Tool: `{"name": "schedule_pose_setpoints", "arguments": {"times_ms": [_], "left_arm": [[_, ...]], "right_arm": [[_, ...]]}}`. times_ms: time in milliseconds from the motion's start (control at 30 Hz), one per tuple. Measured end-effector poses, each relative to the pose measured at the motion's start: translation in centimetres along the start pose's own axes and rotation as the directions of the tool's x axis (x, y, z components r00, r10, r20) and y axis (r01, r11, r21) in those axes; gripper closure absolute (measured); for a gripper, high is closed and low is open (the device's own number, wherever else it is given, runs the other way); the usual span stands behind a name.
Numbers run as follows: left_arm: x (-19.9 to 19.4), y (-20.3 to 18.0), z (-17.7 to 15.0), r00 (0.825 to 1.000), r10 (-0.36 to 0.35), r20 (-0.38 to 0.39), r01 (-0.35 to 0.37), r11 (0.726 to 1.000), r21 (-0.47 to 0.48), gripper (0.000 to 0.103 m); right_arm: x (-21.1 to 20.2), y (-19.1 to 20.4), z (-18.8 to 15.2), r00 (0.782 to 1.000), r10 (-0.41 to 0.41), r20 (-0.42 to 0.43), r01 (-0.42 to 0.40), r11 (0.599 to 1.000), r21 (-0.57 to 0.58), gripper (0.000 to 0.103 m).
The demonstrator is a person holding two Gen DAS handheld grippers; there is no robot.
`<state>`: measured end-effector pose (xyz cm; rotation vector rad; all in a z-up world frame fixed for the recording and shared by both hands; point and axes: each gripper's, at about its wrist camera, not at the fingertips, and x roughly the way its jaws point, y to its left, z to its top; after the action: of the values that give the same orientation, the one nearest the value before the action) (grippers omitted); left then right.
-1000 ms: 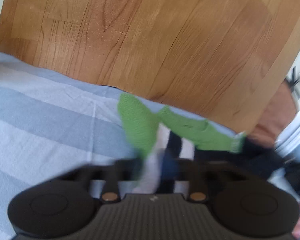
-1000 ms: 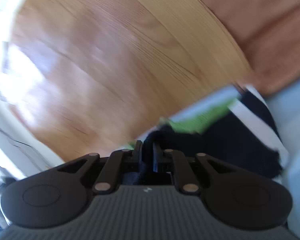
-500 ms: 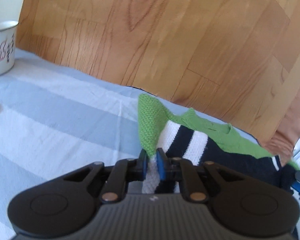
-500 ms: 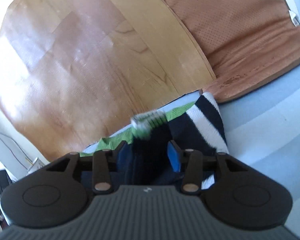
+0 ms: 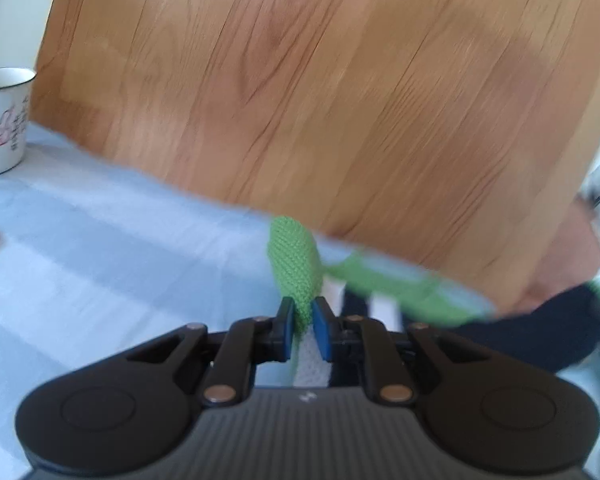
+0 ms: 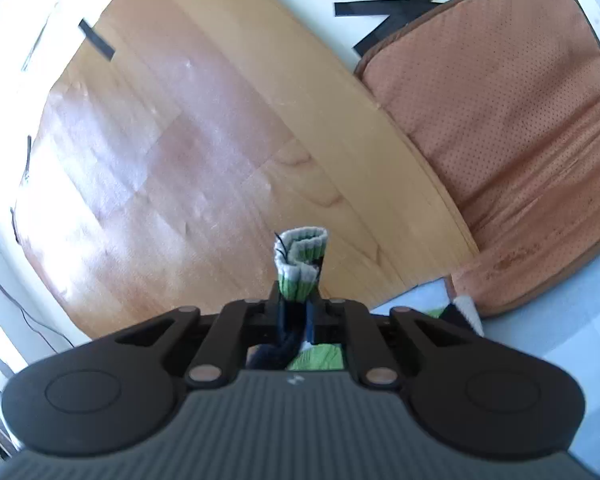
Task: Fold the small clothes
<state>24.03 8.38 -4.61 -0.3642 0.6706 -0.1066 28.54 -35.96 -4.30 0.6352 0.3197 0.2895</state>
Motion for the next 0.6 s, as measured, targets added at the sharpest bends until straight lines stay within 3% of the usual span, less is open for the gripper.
{"name": "schedule_pose_setpoints", "arguments": {"times_ms": [33, 100, 200, 300, 333, 400, 433, 533, 600], "left_arm": [[1.0, 0.1, -0.2, 0.998, 0.053, -0.046, -0.053, 0.999, 0.004, 0.091], [1.1, 0.6, 0.1, 0.998, 0.047, -0.049, -0.048, 0.998, -0.026, 0.089], [1.4, 0.3, -0.1, 0.997, 0.064, -0.045, -0.065, 0.998, -0.011, 0.089], [1.1, 0.0, -0.1, 0.996, 0.081, -0.028, -0.081, 0.997, 0.0, 0.086], [0.9, -0.1, -0.1, 0.997, 0.073, -0.023, -0.073, 0.997, -0.006, 0.082], [0.0, -0.3, 0.1, 0.999, 0.052, 0.007, -0.052, 0.999, -0.008, 0.046], [-0.4, -0.7, 0.0, 0.998, 0.046, 0.033, -0.047, 0.999, 0.006, 0.043], [-1.5, -2.0, -0.4, 0.998, 0.025, 0.059, -0.031, 0.995, 0.092, 0.048], [-0.9, -3.0, -0.9, 0.998, 0.048, 0.026, -0.052, 0.986, 0.161, 0.069]], "right_arm": [[0.6, -0.4, -0.7, 0.996, -0.074, -0.04, 0.072, 0.997, -0.034, 0.082], [0.8, -1.2, -2.2, 0.98, -0.184, -0.078, 0.176, 0.979, -0.099, 0.082], [-0.8, -2.2, -2.7, 0.969, -0.247, -0.013, 0.246, 0.967, -0.07, 0.066], [-2.2, -1.8, -1.8, 0.969, -0.239, 0.064, 0.242, 0.969, -0.05, 0.066], [-2.6, -1.3, -1.7, 0.974, -0.215, 0.07, 0.22, 0.973, -0.071, 0.066], [-2.6, -0.2, -2.1, 0.988, -0.149, 0.037, 0.153, 0.98, -0.125, 0.066], [-2.3, 0.2, -2.5, 0.993, -0.115, -0.001, 0.113, 0.983, -0.143, 0.066], [-0.8, 0.9, -3.9, 0.986, -0.083, -0.146, 0.052, 0.978, -0.201, 0.067], [0.4, 0.8, -4.6, 0.966, -0.13, -0.222, 0.078, 0.971, -0.228, 0.067]]}}
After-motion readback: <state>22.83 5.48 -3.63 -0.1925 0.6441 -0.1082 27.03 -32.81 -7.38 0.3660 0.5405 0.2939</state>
